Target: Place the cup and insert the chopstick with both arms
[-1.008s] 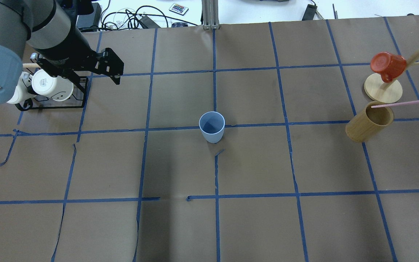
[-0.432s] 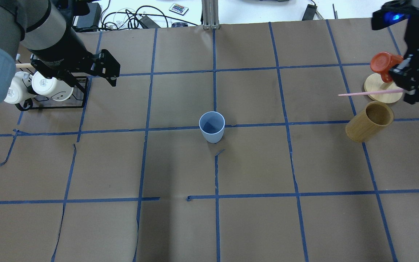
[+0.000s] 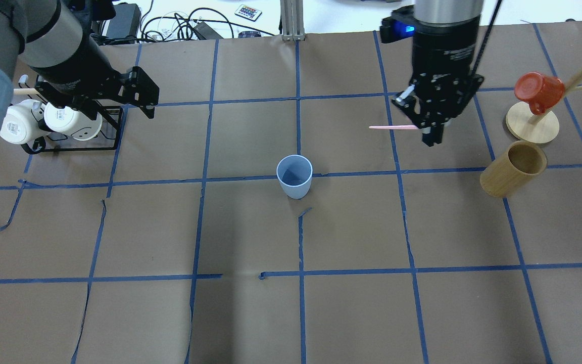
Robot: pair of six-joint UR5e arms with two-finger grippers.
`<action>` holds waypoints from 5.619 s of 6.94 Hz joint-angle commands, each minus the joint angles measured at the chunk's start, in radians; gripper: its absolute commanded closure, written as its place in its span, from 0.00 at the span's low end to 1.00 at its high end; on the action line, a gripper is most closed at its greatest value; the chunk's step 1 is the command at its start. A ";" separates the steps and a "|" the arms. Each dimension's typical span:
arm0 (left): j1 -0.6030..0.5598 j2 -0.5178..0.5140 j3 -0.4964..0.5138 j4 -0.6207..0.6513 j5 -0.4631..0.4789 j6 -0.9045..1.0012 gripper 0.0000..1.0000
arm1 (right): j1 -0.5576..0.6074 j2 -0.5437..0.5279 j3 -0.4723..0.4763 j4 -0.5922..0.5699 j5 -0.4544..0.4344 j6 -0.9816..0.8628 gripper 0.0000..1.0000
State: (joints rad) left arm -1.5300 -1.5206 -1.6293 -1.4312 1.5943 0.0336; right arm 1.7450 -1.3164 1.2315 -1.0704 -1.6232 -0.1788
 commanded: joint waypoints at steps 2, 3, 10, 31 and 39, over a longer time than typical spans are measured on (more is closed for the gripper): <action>0.014 -0.004 -0.006 0.005 -0.004 0.002 0.00 | 0.111 0.080 -0.067 0.010 0.132 0.059 0.96; 0.016 -0.006 -0.006 0.005 -0.002 0.006 0.00 | 0.140 0.082 -0.066 0.010 0.134 0.088 0.93; 0.014 -0.003 -0.009 -0.001 -0.005 0.006 0.00 | 0.160 0.103 -0.017 0.026 0.189 0.197 0.86; 0.013 -0.015 0.009 0.006 -0.083 -0.004 0.00 | -0.272 -0.235 0.309 -0.554 -0.027 0.010 0.00; 0.011 -0.015 0.011 0.006 -0.091 0.002 0.00 | -0.216 -0.276 0.319 -0.422 -0.018 0.036 0.00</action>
State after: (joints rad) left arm -1.5180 -1.5345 -1.6201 -1.4251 1.5062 0.0358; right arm 1.5302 -1.5936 1.5494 -1.4950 -1.6395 -0.1427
